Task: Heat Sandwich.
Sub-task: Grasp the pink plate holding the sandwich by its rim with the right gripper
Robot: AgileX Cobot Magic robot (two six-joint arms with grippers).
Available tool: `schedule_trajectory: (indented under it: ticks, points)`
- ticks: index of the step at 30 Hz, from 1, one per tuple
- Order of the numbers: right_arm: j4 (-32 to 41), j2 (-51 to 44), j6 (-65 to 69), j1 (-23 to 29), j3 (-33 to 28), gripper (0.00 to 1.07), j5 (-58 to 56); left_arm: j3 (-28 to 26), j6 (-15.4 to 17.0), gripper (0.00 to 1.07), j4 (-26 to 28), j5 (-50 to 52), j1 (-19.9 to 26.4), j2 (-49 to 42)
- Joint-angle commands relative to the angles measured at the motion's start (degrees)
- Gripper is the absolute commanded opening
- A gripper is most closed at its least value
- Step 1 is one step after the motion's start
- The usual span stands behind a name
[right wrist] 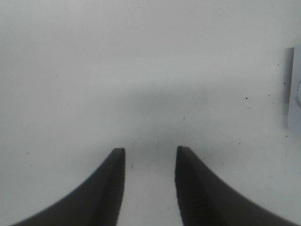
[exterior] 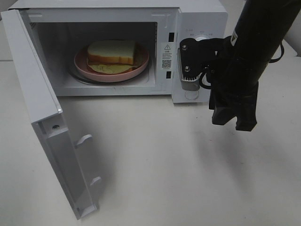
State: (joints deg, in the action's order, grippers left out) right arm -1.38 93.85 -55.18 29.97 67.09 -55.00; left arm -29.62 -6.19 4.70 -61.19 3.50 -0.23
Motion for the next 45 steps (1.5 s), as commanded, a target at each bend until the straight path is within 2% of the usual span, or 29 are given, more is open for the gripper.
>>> schedule_trajectory:
  ticks: [1,2,3,6,8,18,35,45]
  points:
    - [-0.17,-0.4,3.09,0.17,0.34,0.64,1.89,0.0,0.06,0.98,0.34,-0.06,-0.11,-0.29]
    - [-0.17,-0.4,5.73,0.17,0.34,0.79,2.92,0.0,0.06,0.98,0.34,-0.06,-0.11,-0.29]
    - [-0.17,-0.4,5.73,0.17,0.34,0.79,2.92,0.0,0.06,0.98,0.34,-0.06,-0.11,-0.29]
    - [-0.17,-0.4,6.53,0.17,0.34,0.98,3.04,0.0,0.06,0.98,0.34,-0.06,-0.11,-0.29]
    - [-0.17,-0.4,6.53,0.23,0.34,0.99,3.09,0.0,0.06,0.98,0.34,-0.06,-0.11,-0.29]
    - [-0.74,-0.4,3.21,1.43,0.34,0.9,3.15,0.0,0.06,0.98,0.34,-0.06,-0.11,-0.29]
    - [-3.15,-0.4,-4.41,8.25,0.34,0.87,12.66,0.0,0.06,0.98,0.34,-0.06,-0.11,-0.29]
    - [-3.38,-0.23,-8.42,9.0,0.34,0.85,19.19,0.0,0.06,0.98,0.34,-0.06,-0.11,-0.29]
